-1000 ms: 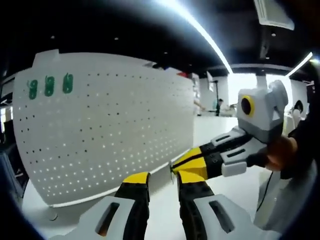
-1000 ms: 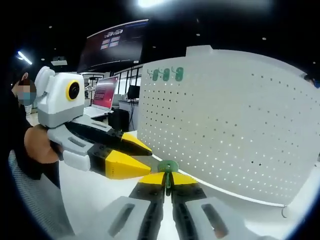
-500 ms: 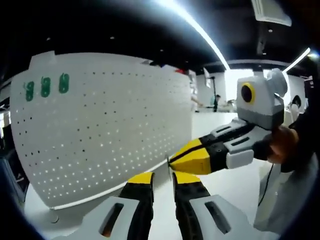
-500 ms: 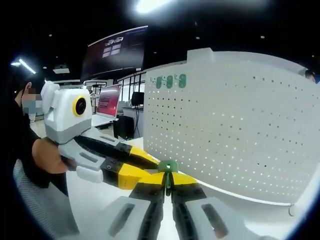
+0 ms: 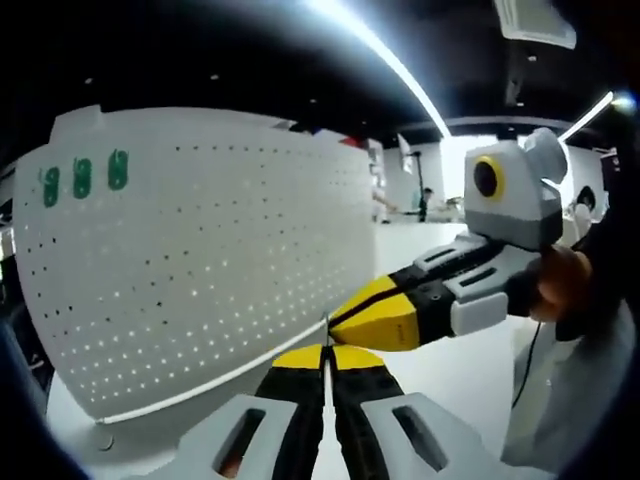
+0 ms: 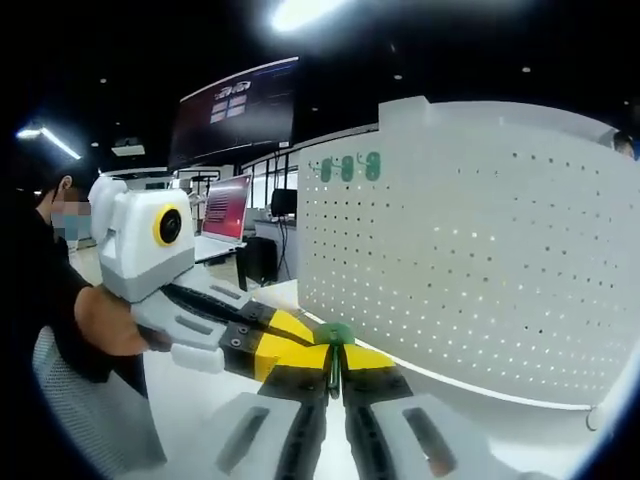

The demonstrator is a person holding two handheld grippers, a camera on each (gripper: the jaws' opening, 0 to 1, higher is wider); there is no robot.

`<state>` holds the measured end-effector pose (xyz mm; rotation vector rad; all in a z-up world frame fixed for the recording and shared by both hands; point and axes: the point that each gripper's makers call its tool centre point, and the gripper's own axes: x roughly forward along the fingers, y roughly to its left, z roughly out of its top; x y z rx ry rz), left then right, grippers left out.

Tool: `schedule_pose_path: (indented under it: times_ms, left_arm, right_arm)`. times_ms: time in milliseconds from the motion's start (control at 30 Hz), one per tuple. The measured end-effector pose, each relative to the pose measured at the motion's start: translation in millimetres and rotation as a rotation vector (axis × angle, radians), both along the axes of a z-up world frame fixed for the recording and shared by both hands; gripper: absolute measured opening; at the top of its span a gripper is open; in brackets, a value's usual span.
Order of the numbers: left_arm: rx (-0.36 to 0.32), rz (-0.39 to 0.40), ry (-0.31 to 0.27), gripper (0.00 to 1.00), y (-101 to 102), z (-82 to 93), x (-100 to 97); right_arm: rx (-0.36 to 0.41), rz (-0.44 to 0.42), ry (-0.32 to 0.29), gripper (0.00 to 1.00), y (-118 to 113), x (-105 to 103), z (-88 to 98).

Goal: Insert the hook assembly into the mounting plate slot until the hook locks in place.

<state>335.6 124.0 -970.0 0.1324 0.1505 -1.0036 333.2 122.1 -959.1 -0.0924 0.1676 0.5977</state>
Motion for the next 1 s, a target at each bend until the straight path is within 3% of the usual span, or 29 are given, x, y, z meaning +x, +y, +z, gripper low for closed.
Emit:
schedule_pose_path:
  times_ms: [200, 467, 700, 1000]
  left_arm:
    - [-0.026, -0.027, 0.024, 0.01, 3, 1.1, -0.5]
    - [-0.034, -0.098, 0.056, 0.01, 11, -3.3, -3.4]
    - [-0.033, -0.212, 0.077, 0.01, 10, -8.8, -17.5]
    - [-0.044, -0.324, 0.121, 0.01, 2, -14.1, -36.8]
  right_arm:
    - [0.018, 0.03, -0.004, 0.03, 3, -4, 2.9]
    - [-0.012, 0.103, -0.018, 0.06, 11, -14, 3.5]
    - [0.015, 0.217, 0.003, 0.08, 18, -31, 3.4]
    - [-0.02, 0.396, 0.028, 0.11, 27, -64, -1.4]
